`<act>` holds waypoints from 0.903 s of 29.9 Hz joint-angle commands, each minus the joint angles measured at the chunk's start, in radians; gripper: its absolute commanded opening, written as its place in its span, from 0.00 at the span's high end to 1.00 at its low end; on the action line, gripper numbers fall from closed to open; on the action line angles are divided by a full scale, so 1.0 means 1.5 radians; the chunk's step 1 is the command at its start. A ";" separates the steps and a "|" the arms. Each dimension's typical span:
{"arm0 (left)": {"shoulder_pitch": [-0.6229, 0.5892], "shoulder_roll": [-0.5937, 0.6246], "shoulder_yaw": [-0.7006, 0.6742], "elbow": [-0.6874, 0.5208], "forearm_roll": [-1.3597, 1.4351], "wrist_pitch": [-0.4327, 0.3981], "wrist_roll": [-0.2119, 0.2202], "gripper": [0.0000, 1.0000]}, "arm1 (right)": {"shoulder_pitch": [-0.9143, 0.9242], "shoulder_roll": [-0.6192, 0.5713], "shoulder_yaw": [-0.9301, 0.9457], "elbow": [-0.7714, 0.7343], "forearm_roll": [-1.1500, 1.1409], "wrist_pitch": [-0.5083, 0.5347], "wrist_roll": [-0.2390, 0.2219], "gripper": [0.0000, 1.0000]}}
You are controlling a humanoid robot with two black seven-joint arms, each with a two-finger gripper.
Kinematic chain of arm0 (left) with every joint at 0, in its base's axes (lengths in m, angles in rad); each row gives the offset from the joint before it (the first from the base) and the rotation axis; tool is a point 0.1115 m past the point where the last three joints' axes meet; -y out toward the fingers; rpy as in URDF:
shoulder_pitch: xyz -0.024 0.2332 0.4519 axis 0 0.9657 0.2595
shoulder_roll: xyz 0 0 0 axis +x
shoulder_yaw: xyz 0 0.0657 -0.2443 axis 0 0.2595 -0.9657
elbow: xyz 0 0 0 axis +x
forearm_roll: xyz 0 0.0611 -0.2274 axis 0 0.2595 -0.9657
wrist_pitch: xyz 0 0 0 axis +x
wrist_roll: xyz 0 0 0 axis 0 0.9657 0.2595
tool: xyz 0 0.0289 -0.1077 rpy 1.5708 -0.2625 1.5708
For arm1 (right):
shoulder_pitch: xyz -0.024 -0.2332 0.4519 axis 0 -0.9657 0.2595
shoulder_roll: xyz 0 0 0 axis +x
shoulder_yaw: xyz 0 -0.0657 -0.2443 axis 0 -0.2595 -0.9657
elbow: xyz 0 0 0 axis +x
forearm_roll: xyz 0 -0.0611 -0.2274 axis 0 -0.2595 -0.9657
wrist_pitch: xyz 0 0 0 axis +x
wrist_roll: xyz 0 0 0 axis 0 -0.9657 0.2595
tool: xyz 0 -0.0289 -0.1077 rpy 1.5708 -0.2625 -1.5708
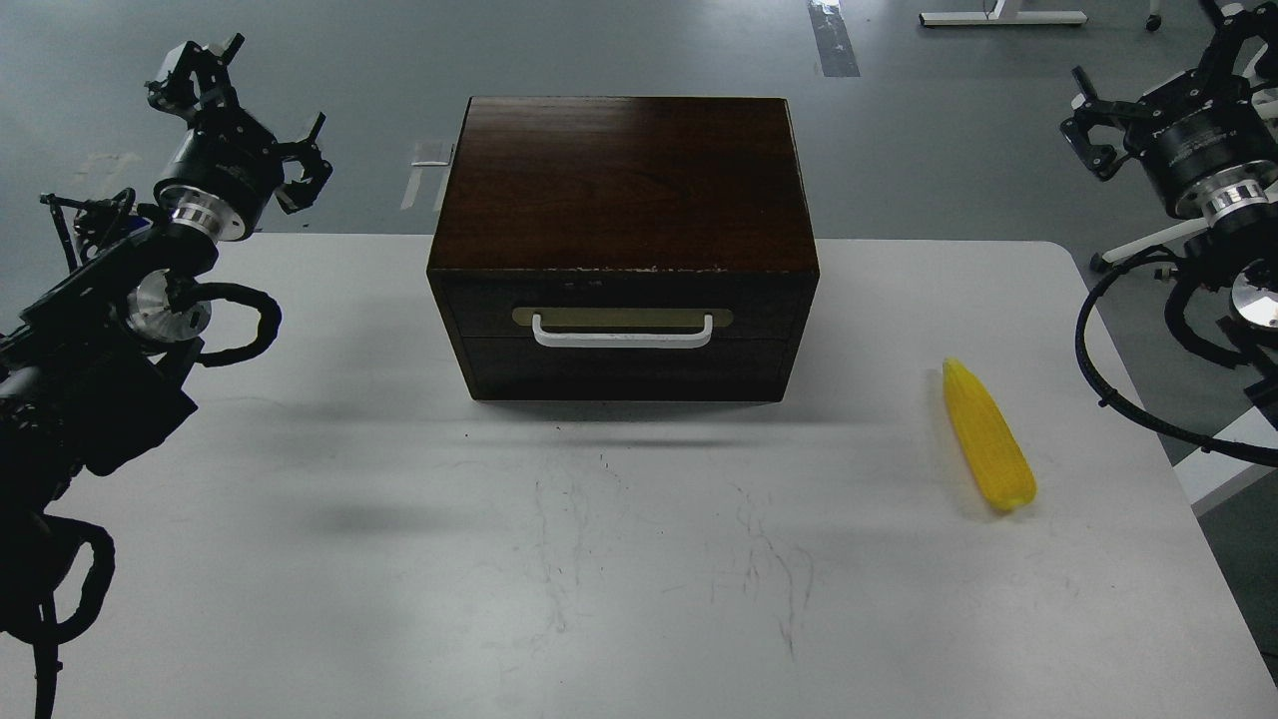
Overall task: Put corn in drawer with both arms
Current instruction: 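Raise the left arm and swing it toward the drawer handle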
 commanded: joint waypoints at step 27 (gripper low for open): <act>-0.201 0.095 0.025 -0.247 0.490 0.000 0.039 0.11 | -0.012 -0.054 -0.009 -0.002 -0.001 0.000 0.000 0.00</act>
